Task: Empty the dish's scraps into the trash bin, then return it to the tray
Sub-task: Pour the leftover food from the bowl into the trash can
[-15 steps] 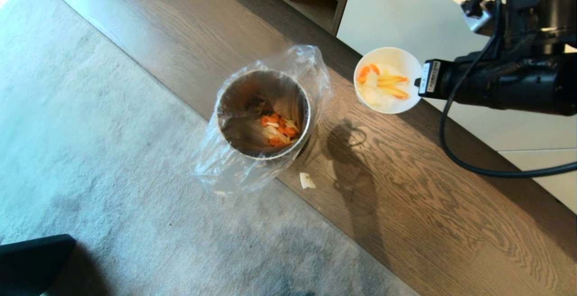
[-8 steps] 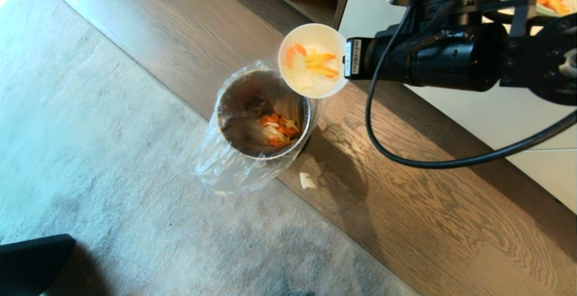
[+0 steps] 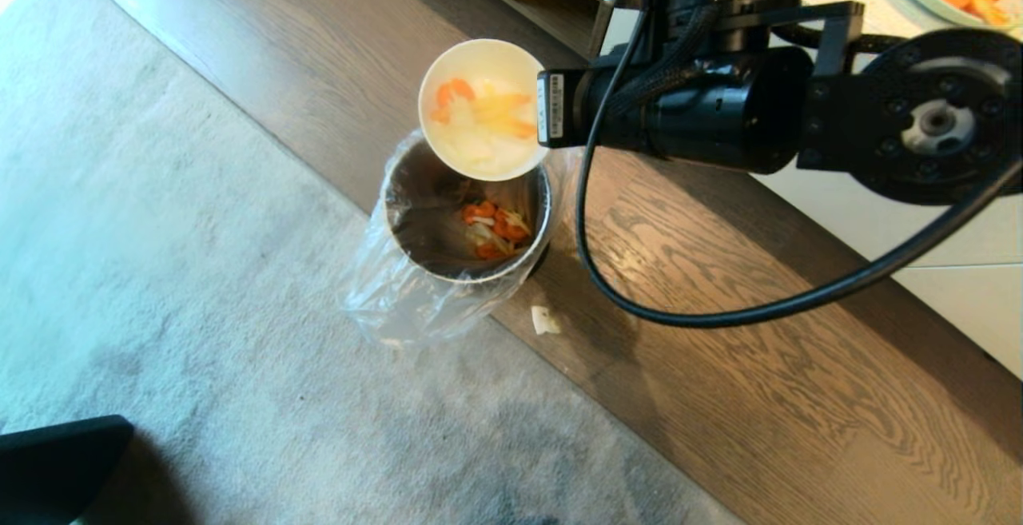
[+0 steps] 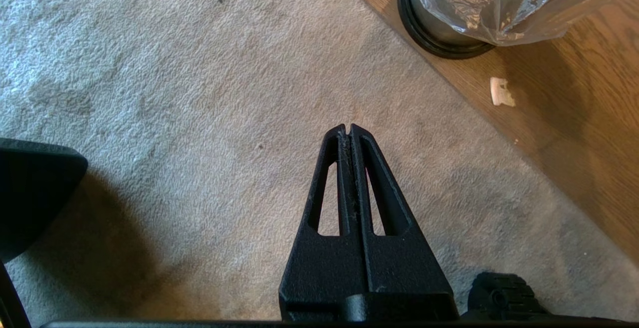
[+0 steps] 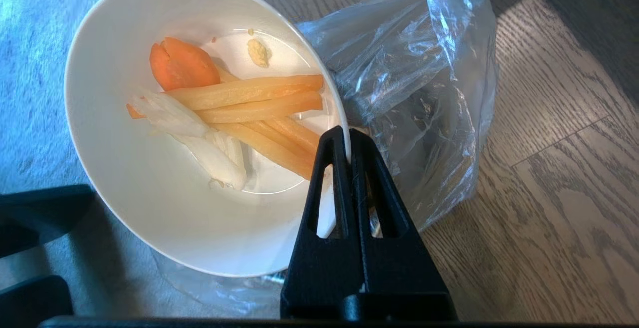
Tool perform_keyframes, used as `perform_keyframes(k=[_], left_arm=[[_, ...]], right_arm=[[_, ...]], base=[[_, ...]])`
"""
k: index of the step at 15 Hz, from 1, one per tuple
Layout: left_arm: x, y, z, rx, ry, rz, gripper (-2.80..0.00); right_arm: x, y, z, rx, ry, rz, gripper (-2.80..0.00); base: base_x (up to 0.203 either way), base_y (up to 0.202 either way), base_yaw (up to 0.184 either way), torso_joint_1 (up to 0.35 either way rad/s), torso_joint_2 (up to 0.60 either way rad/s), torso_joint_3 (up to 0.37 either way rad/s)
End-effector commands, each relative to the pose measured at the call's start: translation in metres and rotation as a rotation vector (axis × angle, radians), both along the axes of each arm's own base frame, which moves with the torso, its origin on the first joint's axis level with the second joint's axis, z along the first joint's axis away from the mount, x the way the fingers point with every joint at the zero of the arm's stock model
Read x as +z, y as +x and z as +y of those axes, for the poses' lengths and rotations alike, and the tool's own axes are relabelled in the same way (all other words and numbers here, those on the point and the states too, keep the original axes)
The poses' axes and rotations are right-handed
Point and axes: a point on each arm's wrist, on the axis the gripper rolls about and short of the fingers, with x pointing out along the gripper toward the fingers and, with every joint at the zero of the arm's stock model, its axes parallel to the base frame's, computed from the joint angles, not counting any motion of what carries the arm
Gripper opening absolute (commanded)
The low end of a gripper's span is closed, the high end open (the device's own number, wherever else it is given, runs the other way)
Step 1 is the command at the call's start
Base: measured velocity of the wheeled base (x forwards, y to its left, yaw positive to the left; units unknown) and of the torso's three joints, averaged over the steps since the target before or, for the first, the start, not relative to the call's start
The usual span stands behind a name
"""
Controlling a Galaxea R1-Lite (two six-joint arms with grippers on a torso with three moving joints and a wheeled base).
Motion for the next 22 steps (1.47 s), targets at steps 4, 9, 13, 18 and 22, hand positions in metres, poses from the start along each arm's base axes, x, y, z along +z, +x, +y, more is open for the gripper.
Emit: perform_keyframes(k=[4,9,13,18,22], left_arm=[[0.000,0.000,0.000,0.000,-0.001,-0.001,-2.80],[0.000,0.000,0.000,0.000,-0.001,-0.001,-2.80],[0.000,0.000,0.000,0.000,-0.001,-0.001,-2.80],[0.000,0.000,0.000,0.000,-0.001,-0.001,-2.80],[0.000,0.000,0.000,0.000,-0.001,-0.001,-2.80]], right_arm=[[-0.011,0.008,0.023,-0.015,0.069,-0.146,-2.80],[-0.037,0.013,0.030,-0.041,-0.070,-0.404,-2.80],[-0.049,0.014,0.032,-0.062,-0.159,-0.515,-2.80],[-0.054,0.019,0.037,-0.121,-0.251,-0.667,-2.80],[-0.056,0.020,0.041,-0.108,-0.331,-0.835,-2.80]], base=[[0.000,0.000,0.000,0.000,0.00,0.000],[0.000,0.000,0.000,0.000,0.00,0.000],[0.000,0.000,0.000,0.000,0.00,0.000],[0.000,0.000,0.000,0.000,0.00,0.000],[0.000,0.000,0.000,0.000,0.00,0.000]])
